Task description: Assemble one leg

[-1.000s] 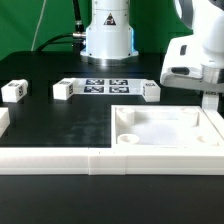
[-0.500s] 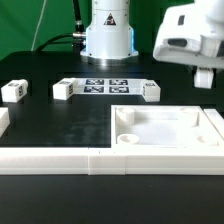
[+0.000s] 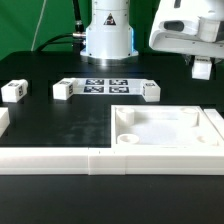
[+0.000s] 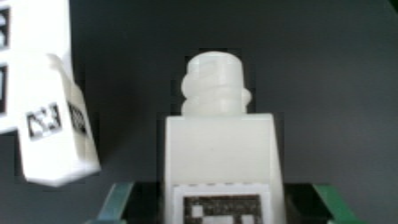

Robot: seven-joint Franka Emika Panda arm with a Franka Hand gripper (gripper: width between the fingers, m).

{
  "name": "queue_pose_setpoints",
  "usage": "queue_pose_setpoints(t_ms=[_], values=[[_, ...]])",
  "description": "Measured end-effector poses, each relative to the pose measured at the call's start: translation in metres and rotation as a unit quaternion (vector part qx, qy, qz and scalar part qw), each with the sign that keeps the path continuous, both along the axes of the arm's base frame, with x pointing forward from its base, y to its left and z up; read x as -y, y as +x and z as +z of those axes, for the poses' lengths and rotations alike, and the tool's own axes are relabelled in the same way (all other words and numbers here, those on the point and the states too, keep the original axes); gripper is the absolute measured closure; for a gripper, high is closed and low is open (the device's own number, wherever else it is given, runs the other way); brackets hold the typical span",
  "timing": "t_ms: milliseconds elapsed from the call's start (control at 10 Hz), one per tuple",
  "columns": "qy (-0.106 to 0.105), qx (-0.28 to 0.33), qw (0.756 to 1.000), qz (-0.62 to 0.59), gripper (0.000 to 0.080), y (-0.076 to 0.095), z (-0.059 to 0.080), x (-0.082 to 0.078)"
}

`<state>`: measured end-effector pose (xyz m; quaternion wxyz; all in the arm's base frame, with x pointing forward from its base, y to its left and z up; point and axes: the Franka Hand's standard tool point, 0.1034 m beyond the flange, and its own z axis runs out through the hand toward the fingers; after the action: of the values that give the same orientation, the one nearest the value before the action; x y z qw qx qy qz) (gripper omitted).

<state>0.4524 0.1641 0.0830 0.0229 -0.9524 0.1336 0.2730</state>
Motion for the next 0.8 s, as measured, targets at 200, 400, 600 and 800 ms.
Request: queue_pose_setpoints(t_ms=[200,400,600,800], values=[[-0.004,0.074,0.997,0.019,0.0511,0.001,-0.005,0.003],[-0.012,0.164,0.986,0.037,0.0511,0.019,0.001,0.01],[-0.012,0.25,0.967,0.055,0.0511,0.032,0.007,0.013],[-0.005,0.326,0.944,0.055,0.0511,0.04,0.011,0.008]])
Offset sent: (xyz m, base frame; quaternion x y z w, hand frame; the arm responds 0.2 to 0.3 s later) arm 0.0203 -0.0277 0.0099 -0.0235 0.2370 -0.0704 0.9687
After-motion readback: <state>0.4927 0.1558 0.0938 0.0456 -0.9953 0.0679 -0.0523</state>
